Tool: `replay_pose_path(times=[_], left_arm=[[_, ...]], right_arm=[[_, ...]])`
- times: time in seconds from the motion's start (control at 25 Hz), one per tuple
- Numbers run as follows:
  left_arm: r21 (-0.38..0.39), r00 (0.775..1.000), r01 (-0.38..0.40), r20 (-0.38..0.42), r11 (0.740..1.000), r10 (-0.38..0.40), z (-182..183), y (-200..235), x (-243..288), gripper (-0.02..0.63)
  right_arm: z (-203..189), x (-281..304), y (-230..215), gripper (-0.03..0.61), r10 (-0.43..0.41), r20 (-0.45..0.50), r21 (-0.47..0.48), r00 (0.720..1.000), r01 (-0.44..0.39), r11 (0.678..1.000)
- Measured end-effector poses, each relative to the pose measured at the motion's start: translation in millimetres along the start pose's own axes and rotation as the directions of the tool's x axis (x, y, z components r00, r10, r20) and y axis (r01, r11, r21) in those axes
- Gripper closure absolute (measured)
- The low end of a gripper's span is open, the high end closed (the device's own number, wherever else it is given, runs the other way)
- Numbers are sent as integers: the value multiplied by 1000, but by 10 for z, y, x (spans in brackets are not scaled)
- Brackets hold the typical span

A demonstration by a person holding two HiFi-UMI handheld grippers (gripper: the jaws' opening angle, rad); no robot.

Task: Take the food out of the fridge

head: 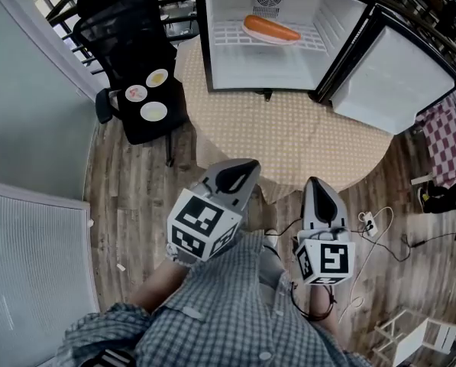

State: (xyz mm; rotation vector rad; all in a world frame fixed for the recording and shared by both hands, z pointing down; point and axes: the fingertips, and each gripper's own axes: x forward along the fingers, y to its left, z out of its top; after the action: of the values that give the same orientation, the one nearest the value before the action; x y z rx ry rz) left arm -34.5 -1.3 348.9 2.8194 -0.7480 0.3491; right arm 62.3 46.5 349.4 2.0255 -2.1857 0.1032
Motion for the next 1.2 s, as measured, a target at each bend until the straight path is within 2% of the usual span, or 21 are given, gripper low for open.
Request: replay_pose_path(times=[0.56,0.72,0.84,0.96,1.2], left_arm=[[-59,988,-138,56,989,141,330,-275,773,611],[-71,981,-176,65,982,181,369,-371,937,611],[-86,978,-193,65,977,199,357,-438,1045,611],[-106,977,-200,58,974,207,321,-490,1103,611],[-120,969,-237,43,964,244,308,-380,1144,611]], right_arm=[[136,259,-932,568,156,25,-58,987,-154,986],[203,276,-1159,569,208,51,-5,977,-208,978],[225,285,-1314,569,224,59,-32,973,-222,974],[190,322,-1417,569,230,52,-54,972,-227,972],[112,450,-1425,569,254,44,-14,966,-254,967]])
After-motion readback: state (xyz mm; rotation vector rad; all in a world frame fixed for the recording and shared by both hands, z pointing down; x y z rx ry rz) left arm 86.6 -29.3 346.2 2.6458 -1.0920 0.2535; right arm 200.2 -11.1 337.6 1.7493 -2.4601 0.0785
